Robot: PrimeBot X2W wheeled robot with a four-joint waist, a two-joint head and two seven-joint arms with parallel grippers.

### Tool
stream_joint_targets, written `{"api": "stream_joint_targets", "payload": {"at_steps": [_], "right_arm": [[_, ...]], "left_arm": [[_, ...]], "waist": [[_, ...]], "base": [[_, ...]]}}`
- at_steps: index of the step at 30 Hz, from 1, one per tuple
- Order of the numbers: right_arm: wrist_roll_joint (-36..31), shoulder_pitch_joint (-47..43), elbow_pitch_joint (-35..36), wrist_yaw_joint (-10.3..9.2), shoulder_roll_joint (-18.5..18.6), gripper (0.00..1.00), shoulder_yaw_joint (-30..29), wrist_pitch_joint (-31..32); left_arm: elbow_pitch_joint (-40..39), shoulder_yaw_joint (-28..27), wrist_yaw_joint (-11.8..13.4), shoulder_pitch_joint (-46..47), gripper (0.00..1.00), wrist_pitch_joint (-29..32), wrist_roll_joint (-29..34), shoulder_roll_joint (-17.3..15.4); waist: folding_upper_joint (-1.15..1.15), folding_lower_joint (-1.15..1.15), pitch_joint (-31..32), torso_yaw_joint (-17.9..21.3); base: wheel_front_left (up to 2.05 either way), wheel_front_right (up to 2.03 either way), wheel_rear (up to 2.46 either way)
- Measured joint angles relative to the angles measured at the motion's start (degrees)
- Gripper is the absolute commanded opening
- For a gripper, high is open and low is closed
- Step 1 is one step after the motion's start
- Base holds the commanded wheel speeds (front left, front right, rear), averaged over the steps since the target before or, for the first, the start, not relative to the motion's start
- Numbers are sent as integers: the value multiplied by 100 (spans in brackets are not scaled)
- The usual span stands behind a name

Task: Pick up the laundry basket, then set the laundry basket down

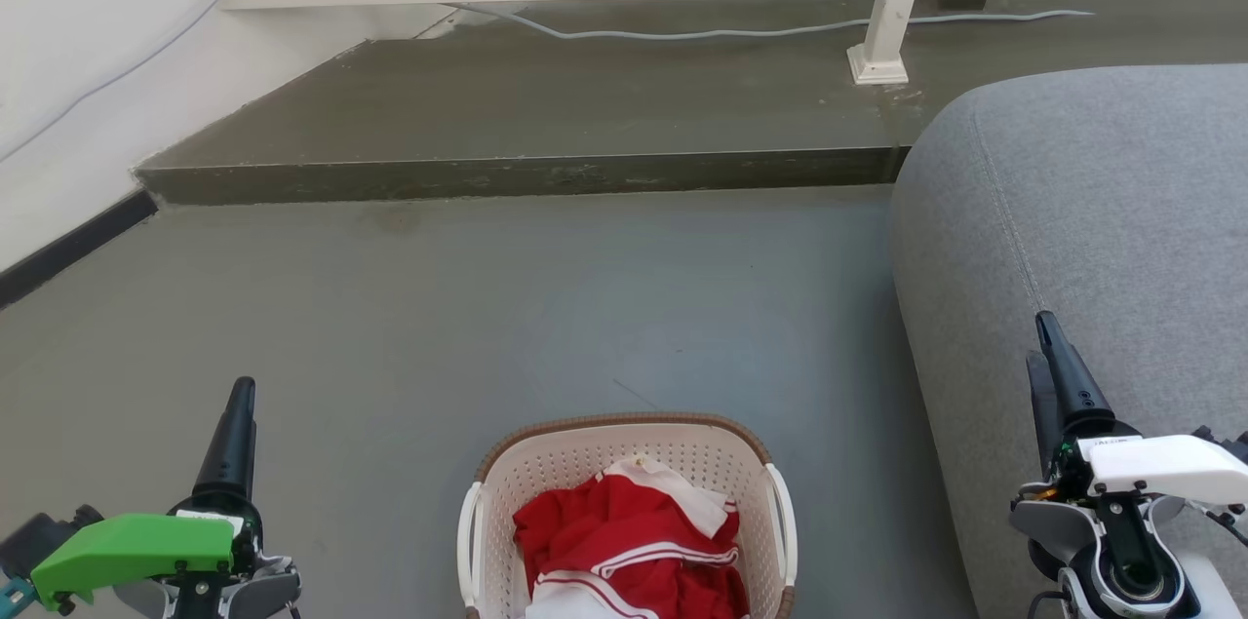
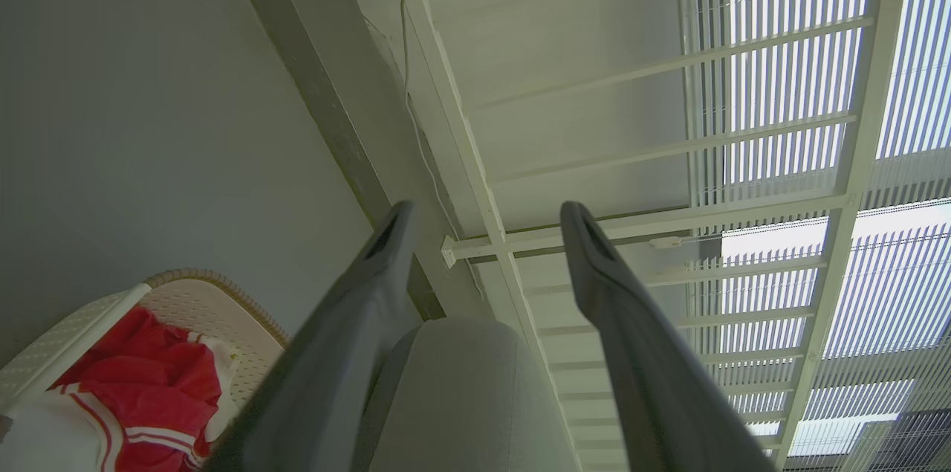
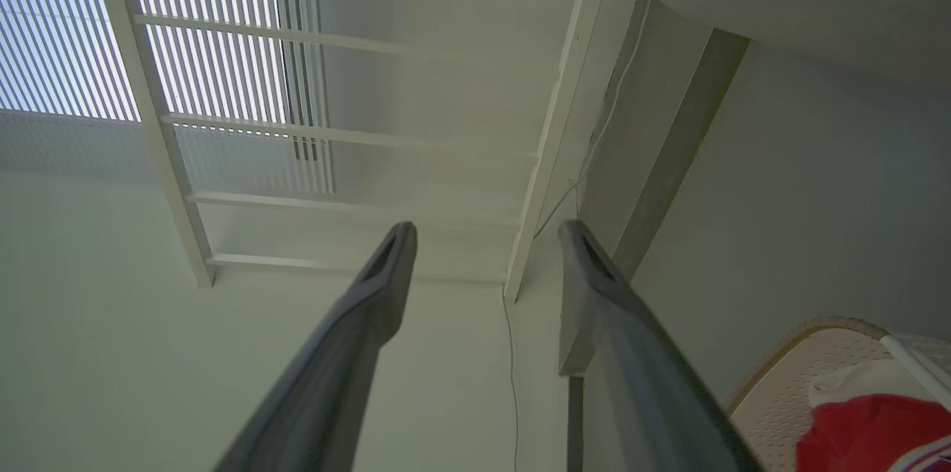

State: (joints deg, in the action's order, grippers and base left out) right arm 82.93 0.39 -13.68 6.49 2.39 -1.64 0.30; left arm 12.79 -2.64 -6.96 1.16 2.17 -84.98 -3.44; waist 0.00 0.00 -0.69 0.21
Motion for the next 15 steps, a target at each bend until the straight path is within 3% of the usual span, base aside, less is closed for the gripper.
{"api": "stream_joint_targets", "payload": {"at_steps": [15], "right_arm": [[-1330, 29, 270, 3, 119, 100, 307, -288]], "left_arm": [[-220, 525, 0, 0, 100, -442, 1323, -512]], "waist": [[0, 0, -31, 36]], "base": [[0, 0, 0]]}}
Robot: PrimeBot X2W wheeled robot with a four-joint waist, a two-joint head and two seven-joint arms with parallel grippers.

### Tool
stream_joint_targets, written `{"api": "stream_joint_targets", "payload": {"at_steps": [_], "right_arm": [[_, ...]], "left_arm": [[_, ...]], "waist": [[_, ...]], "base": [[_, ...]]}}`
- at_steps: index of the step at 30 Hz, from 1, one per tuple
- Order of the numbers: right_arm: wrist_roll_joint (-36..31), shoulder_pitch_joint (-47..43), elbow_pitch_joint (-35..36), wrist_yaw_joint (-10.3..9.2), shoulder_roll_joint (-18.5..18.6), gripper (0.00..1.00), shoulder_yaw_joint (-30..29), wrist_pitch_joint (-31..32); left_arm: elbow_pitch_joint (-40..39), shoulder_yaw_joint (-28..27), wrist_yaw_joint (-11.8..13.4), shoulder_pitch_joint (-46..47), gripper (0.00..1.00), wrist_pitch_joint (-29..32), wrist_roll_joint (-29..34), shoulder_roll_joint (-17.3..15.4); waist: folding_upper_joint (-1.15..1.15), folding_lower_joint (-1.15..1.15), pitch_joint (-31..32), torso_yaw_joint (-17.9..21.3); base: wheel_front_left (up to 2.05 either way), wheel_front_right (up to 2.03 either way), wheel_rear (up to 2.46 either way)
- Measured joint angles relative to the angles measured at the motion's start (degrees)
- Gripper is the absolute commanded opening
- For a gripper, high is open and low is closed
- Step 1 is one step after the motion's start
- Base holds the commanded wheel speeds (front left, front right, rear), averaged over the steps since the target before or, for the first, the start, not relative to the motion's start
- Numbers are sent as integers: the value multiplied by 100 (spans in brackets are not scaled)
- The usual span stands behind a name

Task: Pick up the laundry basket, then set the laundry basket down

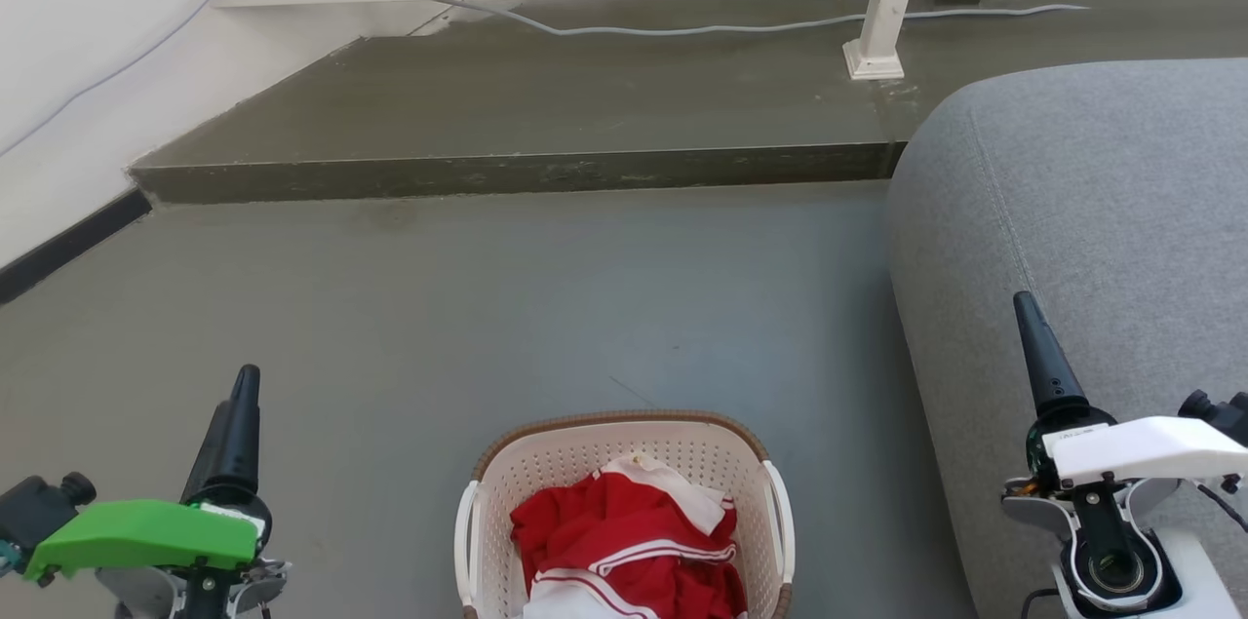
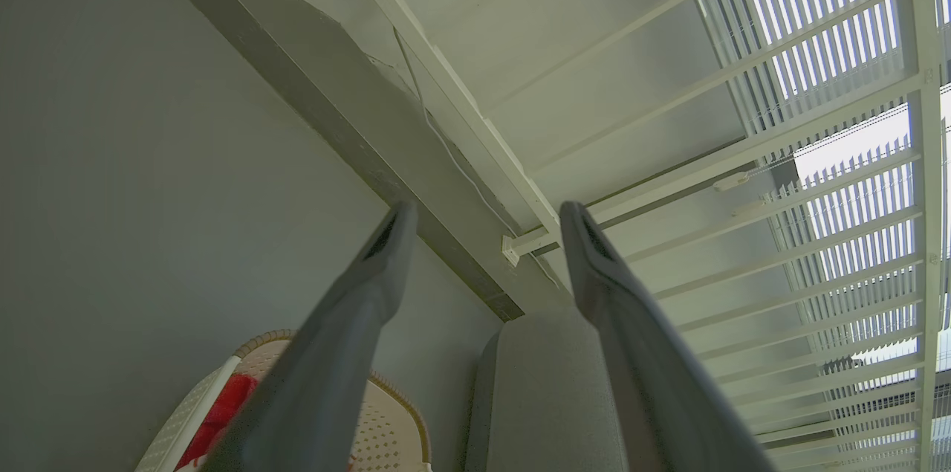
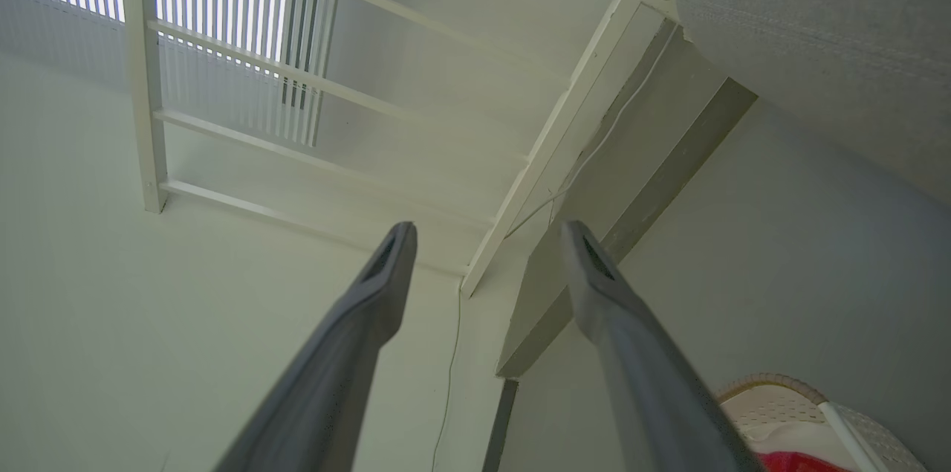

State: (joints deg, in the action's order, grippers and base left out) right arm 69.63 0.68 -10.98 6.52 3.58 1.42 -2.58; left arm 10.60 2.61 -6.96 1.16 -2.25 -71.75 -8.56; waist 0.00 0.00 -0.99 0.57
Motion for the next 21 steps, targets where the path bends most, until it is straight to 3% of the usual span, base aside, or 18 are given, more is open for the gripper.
{"api": "stream_joint_targets", "payload": {"at_steps": [11, 21], "right_arm": [[-1403, 5, 114, 0, 133, 100, 308, -246], [-2278, 5, 205, -64, 156, 100, 480, -404]], "left_arm": [[-37, 159, -1, 0, 100, -248, 1298, -187], [-242, 160, -2, 4, 100, -442, 2115, -185]], "waist": [[0, 0, -20, 29], [0, 0, -46, 42]], "base": [[0, 0, 0], [0, 0, 0]]}}
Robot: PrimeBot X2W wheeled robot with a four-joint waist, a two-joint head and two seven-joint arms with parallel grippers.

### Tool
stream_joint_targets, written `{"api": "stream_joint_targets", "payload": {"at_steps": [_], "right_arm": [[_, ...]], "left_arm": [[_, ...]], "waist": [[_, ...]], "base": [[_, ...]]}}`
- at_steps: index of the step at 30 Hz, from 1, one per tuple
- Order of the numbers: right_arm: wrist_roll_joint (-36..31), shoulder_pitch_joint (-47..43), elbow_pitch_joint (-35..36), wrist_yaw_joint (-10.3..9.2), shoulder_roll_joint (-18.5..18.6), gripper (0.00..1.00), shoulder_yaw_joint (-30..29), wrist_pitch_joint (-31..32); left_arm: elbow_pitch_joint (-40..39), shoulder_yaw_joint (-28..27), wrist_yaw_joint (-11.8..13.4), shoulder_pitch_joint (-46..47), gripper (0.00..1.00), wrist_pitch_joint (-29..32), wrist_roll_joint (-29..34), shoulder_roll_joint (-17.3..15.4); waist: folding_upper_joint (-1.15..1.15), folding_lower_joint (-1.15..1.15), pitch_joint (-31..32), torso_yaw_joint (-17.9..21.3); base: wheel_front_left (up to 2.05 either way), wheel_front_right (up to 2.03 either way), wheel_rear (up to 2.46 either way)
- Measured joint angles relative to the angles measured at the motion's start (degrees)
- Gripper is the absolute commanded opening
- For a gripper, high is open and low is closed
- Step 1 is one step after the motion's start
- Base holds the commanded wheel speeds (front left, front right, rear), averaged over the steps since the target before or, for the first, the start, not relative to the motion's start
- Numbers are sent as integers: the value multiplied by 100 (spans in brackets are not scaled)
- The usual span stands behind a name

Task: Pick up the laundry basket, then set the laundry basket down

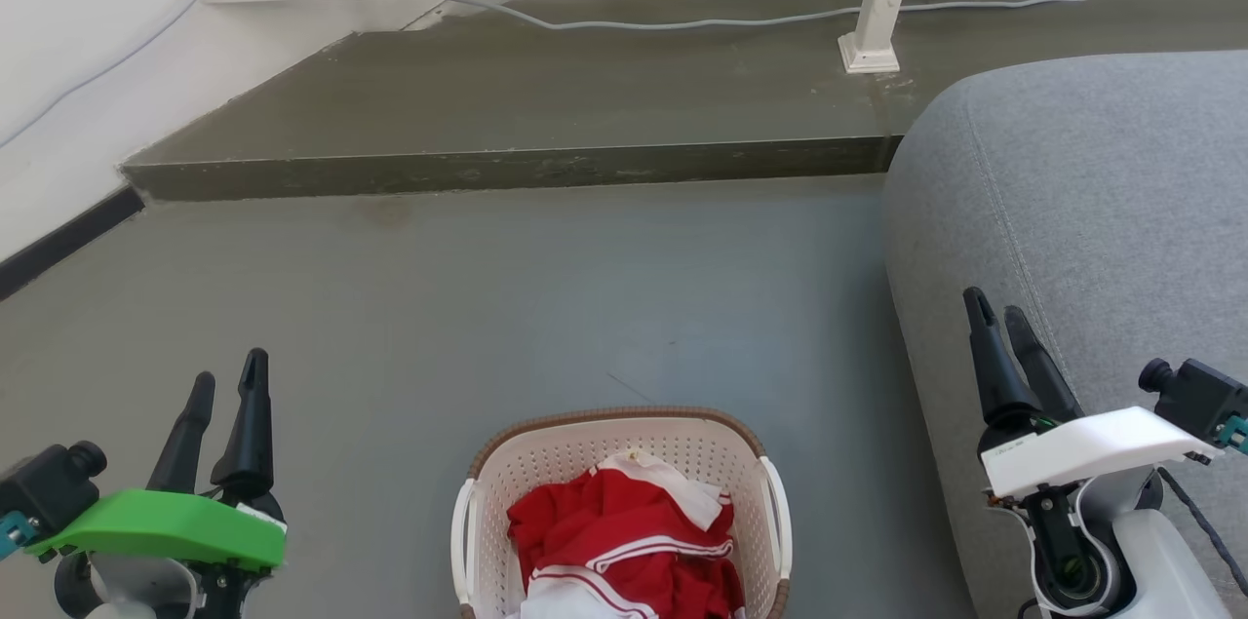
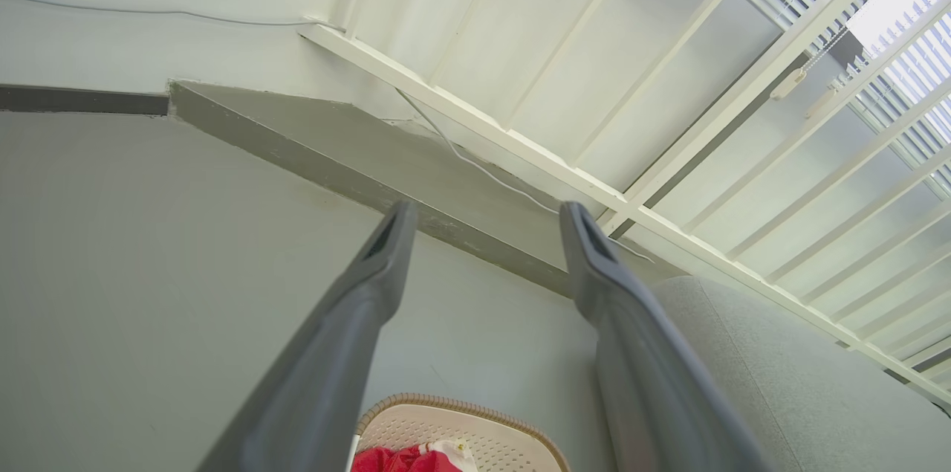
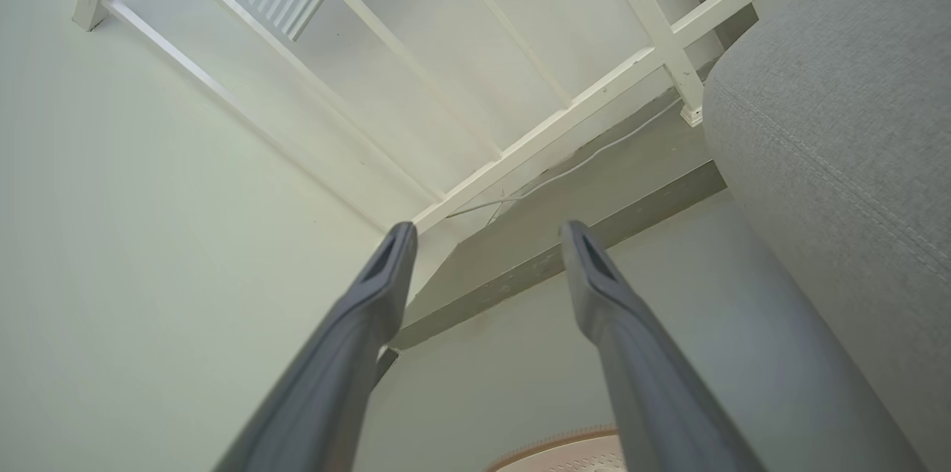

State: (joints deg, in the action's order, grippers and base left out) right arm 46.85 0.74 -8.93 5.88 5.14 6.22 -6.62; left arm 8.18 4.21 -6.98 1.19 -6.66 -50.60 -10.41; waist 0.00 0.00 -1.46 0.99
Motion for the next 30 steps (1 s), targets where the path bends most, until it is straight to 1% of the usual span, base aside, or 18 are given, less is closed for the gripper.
{"api": "stream_joint_targets", "payload": {"at_steps": [2, 7, 14, 16, 30], "right_arm": [[-188, 0, 30, -3, -14, 100, 31, -51], [-612, 2, 80, -92, -44, 100, 129, -152], [-1209, 3, 133, -105, -65, 100, 215, -290], [-1363, 4, 158, -142, -67, 100, 233, -321], [-2486, 19, 319, -153, -80, 100, 370, -601]], "left_arm": [[-43, 8, 0, 0, 100, -37, 193, 1], [-132, 47, 0, 0, 100, -133, 579, 7], [-210, 89, -3, 0, 100, -256, 1073, 13], [-252, 97, -4, 0, 100, -307, 1263, 13], [-490, 253, -9, -1, 100, -606, 2231, -11]], "waist": [[0, 0, -10, 2], [0, 0, -32, 13], [0, 0, -47, 35], [0, 0, -49, 43], [0, 0, -62, 84]], "base": [[0, 0, 0], [0, 0, 0], [0, 0, 0], [0, 0, 0], [0, 0, 0]]}}
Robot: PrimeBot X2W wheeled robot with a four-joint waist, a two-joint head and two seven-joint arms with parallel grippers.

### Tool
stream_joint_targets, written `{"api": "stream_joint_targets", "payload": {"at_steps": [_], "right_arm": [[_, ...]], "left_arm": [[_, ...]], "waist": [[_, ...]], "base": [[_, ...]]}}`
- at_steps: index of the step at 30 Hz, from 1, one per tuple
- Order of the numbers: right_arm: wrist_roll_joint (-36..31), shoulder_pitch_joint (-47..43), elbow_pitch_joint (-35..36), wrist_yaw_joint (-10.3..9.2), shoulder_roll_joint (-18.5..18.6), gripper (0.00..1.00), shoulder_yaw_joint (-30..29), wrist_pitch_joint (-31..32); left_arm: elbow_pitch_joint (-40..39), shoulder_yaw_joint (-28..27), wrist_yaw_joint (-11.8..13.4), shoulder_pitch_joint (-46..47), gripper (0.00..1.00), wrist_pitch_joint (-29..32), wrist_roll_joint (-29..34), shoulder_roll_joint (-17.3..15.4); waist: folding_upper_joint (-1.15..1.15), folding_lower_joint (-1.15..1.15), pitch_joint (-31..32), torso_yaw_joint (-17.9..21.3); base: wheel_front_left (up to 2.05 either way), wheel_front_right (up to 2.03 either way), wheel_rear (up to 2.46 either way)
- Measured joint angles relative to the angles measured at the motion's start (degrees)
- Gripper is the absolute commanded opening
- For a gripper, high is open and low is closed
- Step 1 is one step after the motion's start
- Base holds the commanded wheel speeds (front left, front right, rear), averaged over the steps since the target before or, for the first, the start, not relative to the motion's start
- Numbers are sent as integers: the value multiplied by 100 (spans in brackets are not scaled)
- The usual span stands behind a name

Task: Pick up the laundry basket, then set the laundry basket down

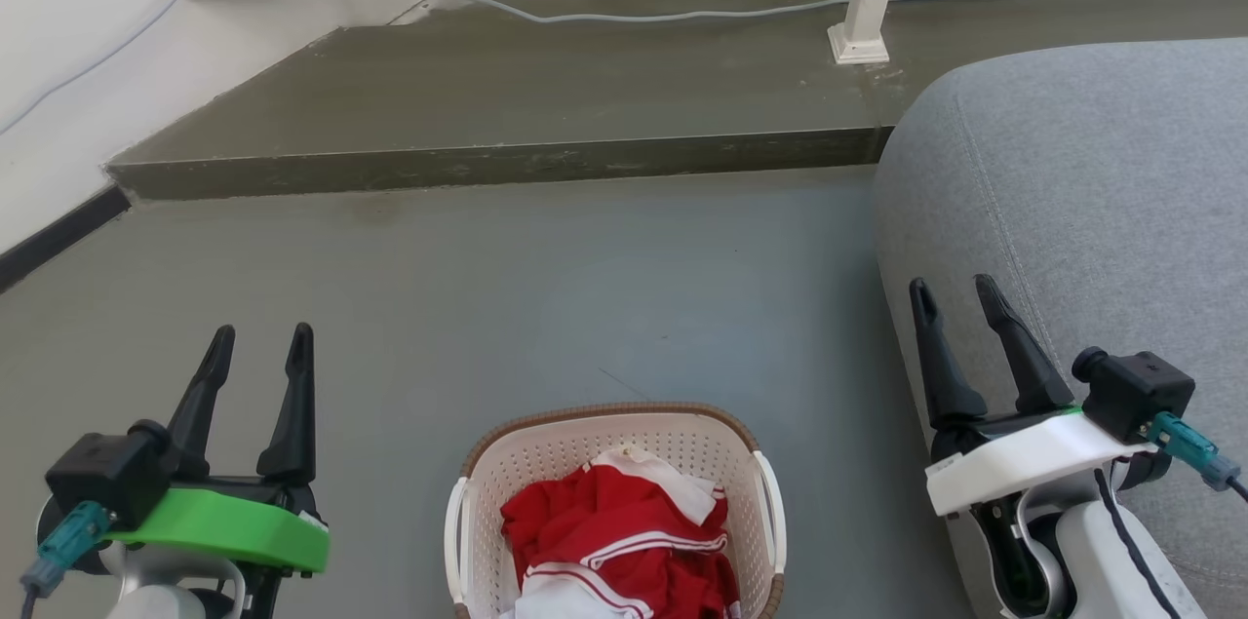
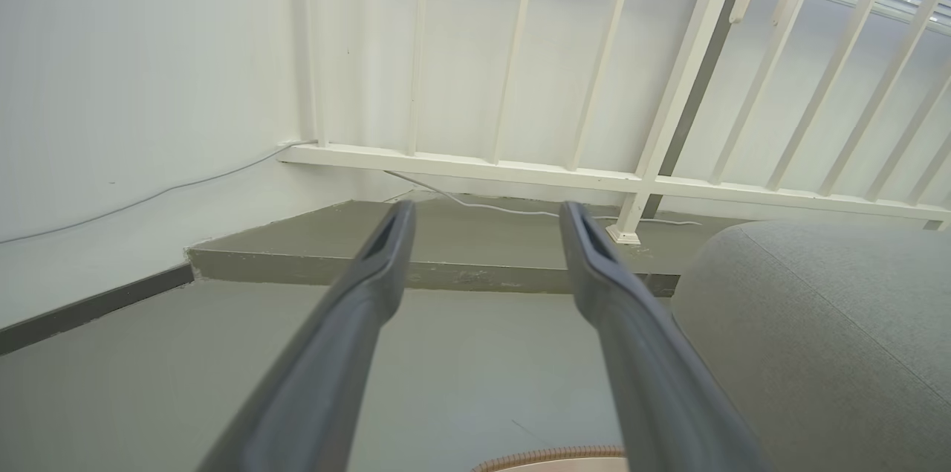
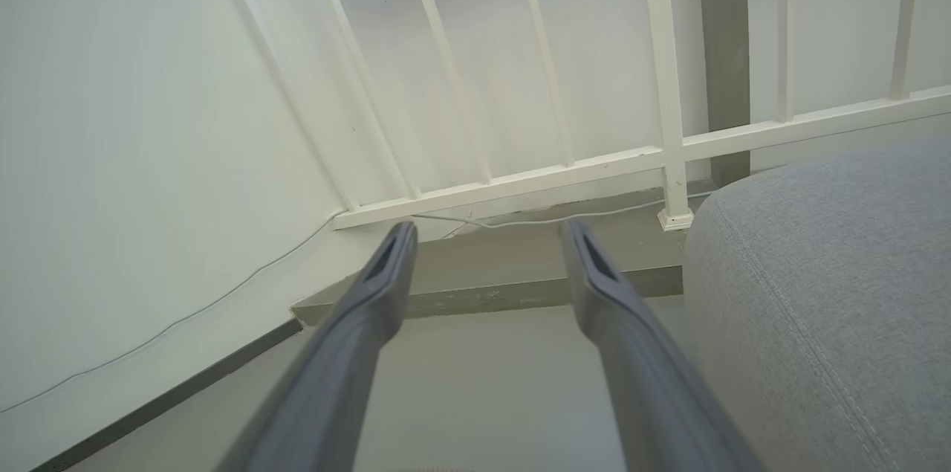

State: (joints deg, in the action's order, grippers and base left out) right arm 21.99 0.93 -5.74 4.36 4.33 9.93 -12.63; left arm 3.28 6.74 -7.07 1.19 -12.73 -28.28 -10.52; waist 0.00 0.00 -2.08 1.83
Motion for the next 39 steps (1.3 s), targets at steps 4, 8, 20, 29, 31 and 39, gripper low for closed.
{"api": "stream_joint_targets", "payload": {"at_steps": [4, 8, 20, 29, 31, 39], "right_arm": [[-320, 0, 54, -1, -13, 100, 40, -79], [-649, 1, 90, -1, -18, 100, 89, -163], [-798, 2, 88, -41, -56, 100, 31, -180], [-811, 1, 38, -41, -74, 100, -14, -180], [-818, 0, 37, -41, -76, 100, -13, -180], [-855, 0, 34, -41, -90, 100, -12, -180]], "left_arm": [[-46, 53, -5, 0, 100, -73, 272, -36], [-120, 76, -5, 0, 100, -153, 572, -80], [-144, 75, -5, 0, 100, -170, 593, -94], [-140, 73, -5, -3, 100, -170, 593, -93], [-143, 66, -5, -4, 100, -170, 592, -94], [-168, 70, -5, -5, 100, -170, 569, -135]], "waist": [[0, 0, -13, 2], [0, 0, -24, 3], [0, 0, -18, 4], [0, 0, -18, 22], [0, 0, -44, 32], [0, 0, -233, 90]], "base": [[0, 0, 0], [0, 0, 0], [0, 0, 0], [0, 0, 0], [0, 0, 0], [0, 0, 0]]}}
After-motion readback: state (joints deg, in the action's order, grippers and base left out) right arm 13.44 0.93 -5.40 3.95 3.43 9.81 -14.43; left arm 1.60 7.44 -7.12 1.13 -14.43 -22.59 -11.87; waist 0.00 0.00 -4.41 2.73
